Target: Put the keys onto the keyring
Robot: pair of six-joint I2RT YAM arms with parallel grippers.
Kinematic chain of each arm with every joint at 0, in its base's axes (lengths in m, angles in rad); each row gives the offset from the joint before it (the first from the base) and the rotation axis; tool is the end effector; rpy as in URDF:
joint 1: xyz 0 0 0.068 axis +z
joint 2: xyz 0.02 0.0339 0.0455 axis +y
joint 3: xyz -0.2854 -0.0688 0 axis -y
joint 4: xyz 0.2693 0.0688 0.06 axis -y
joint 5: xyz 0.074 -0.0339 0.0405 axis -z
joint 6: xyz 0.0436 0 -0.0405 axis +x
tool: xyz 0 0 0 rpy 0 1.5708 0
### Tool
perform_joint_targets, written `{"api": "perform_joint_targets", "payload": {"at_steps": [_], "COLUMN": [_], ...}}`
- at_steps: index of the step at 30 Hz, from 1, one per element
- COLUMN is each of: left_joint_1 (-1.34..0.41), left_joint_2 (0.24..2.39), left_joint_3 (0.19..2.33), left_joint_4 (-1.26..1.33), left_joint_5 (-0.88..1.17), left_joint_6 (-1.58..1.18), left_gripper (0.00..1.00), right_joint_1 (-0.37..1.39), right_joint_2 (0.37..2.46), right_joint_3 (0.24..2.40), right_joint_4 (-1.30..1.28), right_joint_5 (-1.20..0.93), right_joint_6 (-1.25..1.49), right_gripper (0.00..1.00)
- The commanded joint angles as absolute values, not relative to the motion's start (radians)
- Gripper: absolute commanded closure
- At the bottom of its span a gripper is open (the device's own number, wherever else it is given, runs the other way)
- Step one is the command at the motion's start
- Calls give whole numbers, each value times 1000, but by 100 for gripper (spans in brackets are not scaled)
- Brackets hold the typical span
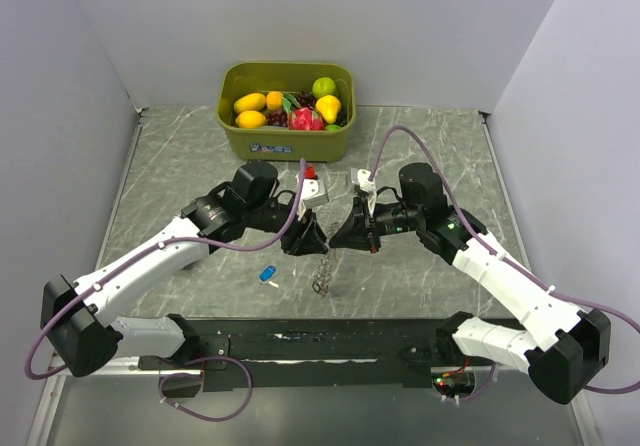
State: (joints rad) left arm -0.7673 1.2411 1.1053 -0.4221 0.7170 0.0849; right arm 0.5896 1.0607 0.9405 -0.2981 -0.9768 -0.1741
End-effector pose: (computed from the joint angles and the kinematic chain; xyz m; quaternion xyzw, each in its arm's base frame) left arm 0.1912 -0.2242 0.3499 0.4934 0.6753 -0.4411 0.3254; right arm 0.1836 0.1663 0.3499 -0.5132 0.5919 0.4842 0.3897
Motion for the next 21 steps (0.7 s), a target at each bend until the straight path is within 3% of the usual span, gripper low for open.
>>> {"api": "perform_joint_targets", "payload": {"at_steps": [1, 8, 11, 12, 13, 21], "left_joint_1": [-770, -770, -772, -772, -770, -770], "left_joint_2": [1213, 1210, 1226, 1232, 1233, 1184], "left_joint_3": [1124, 1127, 1137, 1138, 1141, 1082], "left_joint_4": [-367, -342, -354, -356, -356, -256], "left_joint_5": [703, 707, 713, 715, 718, 706], "left_joint_6": [83, 81, 81, 81, 81, 48], "left_gripper": [56, 63, 81, 95, 99, 99], "right_joint_1": [597, 595, 597, 597, 597, 597], "right_joint_2": [1040, 1045, 1046, 1049, 1051, 1042], "right_joint_3": [962, 962, 962, 963, 962, 950], "right_joint_4": [-229, -225, -227, -229, -229, -206], "right_joint_5": [-1017, -1023, -1028, -1031, -1028, -985], "right_joint_6": [-173, -175, -175, -175, -175, -158], "right_gripper": [100, 100, 100, 100, 100, 100]}}
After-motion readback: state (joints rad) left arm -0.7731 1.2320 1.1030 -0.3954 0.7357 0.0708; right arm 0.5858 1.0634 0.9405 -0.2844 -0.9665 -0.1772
